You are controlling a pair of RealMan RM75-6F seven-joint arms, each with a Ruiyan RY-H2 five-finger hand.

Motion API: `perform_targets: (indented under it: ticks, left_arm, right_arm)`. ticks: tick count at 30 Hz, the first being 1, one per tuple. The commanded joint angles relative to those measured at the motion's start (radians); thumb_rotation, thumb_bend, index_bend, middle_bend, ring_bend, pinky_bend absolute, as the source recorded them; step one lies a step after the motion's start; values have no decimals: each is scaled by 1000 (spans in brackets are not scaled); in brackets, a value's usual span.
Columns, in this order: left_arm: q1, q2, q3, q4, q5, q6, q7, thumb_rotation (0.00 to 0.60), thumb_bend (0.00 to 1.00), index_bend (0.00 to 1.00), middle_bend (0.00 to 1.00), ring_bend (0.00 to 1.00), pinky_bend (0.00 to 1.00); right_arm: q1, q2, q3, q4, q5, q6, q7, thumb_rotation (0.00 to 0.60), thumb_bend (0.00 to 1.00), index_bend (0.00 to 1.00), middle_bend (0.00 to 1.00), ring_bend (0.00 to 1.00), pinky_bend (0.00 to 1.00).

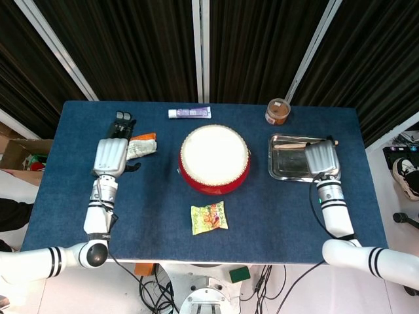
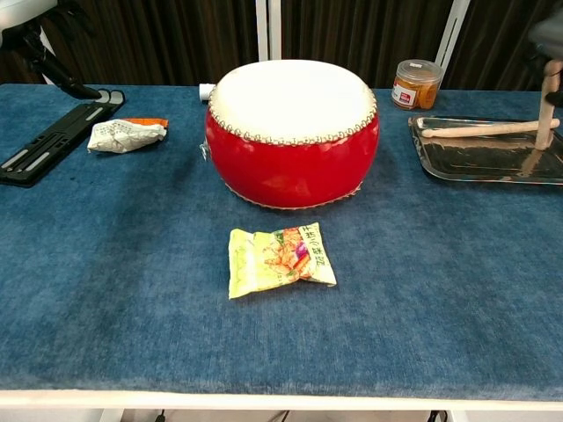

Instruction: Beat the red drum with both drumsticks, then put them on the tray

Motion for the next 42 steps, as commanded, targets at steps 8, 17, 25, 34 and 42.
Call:
perform_targets:
  ticks: [8,17,25,34,42]
  left_arm:
    - [35,18,9,-18,32,13,-19,600,128,28,222,236,598]
    - [60,59,17,-24,66,17,-12,600,127,28,222,236,575]
    - [150,165,77,2,192,47,-107,600,116,48,222,236,471]
    - [314,284,214,71,460,116,-378,600,59,100,214,216,387]
    - [452,350,312,59,599,196,-547,600,58,109,169,141,259]
  right_arm:
    - [57,-113,58,87,110,-91,19,600,758,439,455,360,333]
    - [50,-160,64,164,119,-151,130,600,663,272,364,288,328]
    - [-90,49,59,-56,-95,-68,414,600,581,262,347,264,326]
    - [-356,369,-46,-209,-513,73,930,600,408,237,299,192,238]
    - [-550,388,-129,-97,-742,298,1206,600,179,114,170,43,103]
